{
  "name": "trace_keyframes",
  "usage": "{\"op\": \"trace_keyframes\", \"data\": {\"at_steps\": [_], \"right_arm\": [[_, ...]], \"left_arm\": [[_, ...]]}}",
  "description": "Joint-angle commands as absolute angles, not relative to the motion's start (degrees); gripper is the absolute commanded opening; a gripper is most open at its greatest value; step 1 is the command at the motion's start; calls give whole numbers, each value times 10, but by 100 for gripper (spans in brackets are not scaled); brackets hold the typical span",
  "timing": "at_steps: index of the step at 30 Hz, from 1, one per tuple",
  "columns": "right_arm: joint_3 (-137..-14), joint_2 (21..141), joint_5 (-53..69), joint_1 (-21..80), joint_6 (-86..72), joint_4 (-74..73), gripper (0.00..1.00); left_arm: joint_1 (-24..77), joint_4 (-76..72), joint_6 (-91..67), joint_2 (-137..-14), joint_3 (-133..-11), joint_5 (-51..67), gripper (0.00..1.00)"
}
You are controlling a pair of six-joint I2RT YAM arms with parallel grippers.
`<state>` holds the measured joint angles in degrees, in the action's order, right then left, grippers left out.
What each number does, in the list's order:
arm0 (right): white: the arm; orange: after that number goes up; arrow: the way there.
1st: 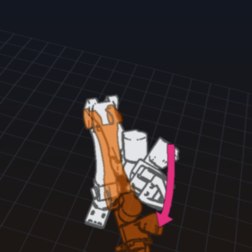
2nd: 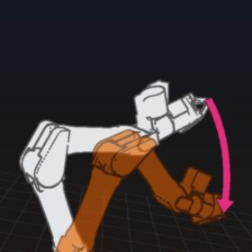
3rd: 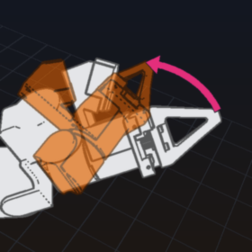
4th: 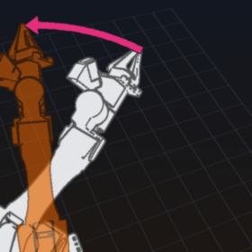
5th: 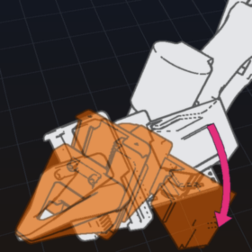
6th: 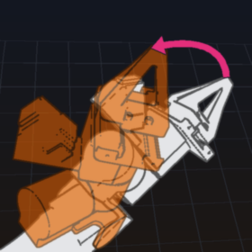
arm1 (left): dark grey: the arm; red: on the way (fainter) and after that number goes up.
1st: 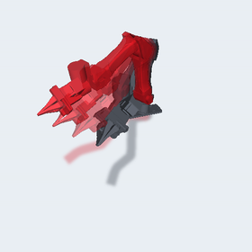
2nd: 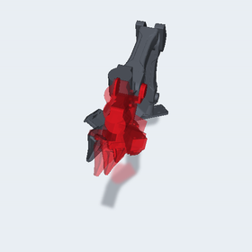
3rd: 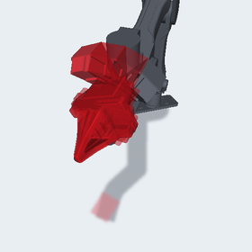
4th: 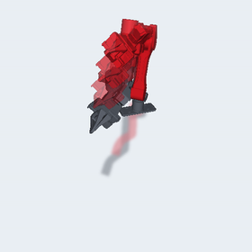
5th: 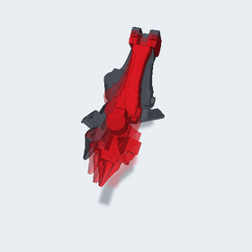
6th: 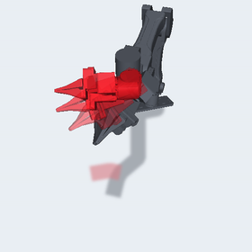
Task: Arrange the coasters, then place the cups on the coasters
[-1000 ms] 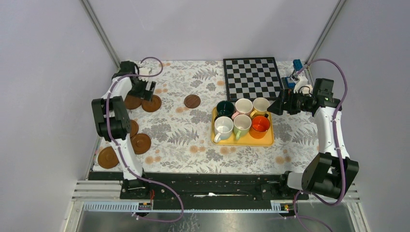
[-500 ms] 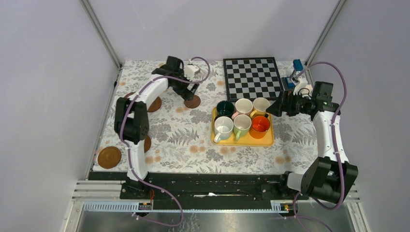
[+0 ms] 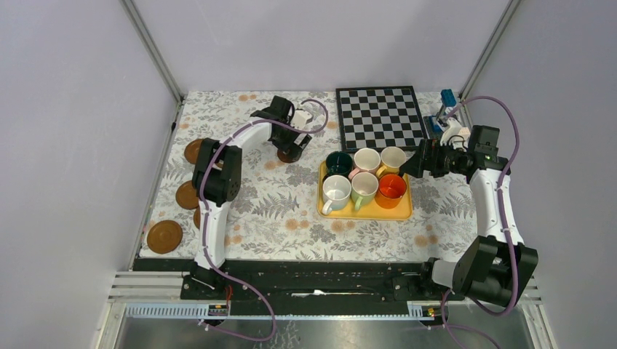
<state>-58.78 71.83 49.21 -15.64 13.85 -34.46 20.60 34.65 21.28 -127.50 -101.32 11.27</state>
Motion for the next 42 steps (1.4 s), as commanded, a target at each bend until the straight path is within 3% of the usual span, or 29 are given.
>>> {"op": "trace_keyframes", "data": {"at_steps": [1, 29, 42], "right_arm": [[-584, 703, 511, -154, 143, -330, 100], [-582, 701, 509, -155, 145, -327, 100], [-582, 700, 507, -154, 143, -326, 100]], "left_arm": [[205, 315, 203, -1279, -1033, 83, 99], [117, 335, 244, -1166, -838, 115, 89], [114, 312, 183, -1212, -897, 119, 88]]}}
